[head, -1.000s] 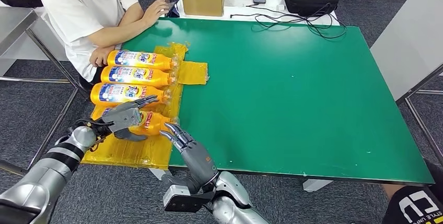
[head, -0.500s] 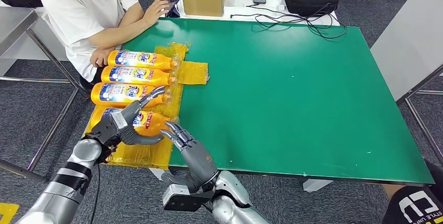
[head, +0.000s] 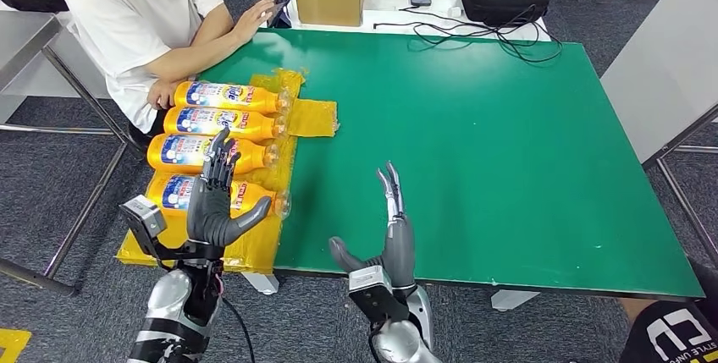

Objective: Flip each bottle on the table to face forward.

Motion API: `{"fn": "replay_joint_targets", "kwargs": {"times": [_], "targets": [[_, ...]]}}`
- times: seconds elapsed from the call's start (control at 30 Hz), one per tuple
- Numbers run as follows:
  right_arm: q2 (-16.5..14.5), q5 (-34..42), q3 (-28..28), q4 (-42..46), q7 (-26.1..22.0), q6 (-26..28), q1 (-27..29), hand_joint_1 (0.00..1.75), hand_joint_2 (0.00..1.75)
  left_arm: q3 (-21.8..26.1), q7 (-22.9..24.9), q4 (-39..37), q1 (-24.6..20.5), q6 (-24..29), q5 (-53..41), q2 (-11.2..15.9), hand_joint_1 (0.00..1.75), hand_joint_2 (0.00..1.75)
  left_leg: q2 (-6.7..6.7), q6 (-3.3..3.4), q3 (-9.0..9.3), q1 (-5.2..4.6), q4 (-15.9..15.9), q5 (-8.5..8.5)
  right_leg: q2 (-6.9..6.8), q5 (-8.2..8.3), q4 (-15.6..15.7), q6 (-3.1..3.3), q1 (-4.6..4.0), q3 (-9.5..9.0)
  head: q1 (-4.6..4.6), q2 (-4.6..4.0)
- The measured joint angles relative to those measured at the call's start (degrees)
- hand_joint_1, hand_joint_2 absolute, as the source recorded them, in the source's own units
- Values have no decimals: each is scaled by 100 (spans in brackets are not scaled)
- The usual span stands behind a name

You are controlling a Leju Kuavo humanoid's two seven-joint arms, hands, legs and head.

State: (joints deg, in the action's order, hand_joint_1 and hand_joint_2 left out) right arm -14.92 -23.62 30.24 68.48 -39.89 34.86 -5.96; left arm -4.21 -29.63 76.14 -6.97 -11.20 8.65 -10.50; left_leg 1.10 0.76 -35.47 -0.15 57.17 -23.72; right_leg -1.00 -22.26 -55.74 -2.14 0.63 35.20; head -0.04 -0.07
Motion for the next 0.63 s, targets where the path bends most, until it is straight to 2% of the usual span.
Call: {"fn": "replay_joint_targets", "kwargs": {"times": [0.17, 0.27, 0.37, 0.47, 0.57, 0.63], "targets": [[-2, 7, -282, 355, -3, 342, 218, 0, 175, 83, -69, 116, 141, 30, 299, -255, 0, 175, -1, 0, 2, 4, 0, 2, -4, 0, 0, 0, -1, -1, -2, 0], [-74, -8, -685, 735, -3, 483, 421, 0, 175, 73, -295, 125, 238, 404, 131, -467, 0, 175, -2, 1, 0, 2, 0, 2, -6, 0, 0, 0, 0, -1, -1, 0], [-168, 73, -1029, 932, -4, 497, 479, 0, 175, -9, -618, -10, 143, 1268, -458, -653, 0, 175, -3, 2, -1, -2, 1, 2, -6, 1, 1, -1, 3, -1, -1, 0], [-262, 124, -1271, 974, -4, 498, 429, 0, 175, -85, -940, -267, -149, 2364, -962, -765, 0, 175, -5, 3, 0, -2, 1, 3, -6, 3, 1, -3, 3, -2, -1, 0], [-359, 316, -1576, 961, -4, 498, 301, 0, 175, -81, -1023, -501, -504, 3353, -1133, -798, 0, 175, -4, 4, 2, -1, 1, 7, -5, 6, 0, -3, 1, -2, -2, 0], [-396, 413, -1725, 934, -4, 498, 226, 0, 175, -66, -1032, -616, -690, 3803, -1168, -810, 0, 175, -4, 6, 3, 0, 1, 12, -5, 7, -1, -3, 0, -3, -2, 0]]}}
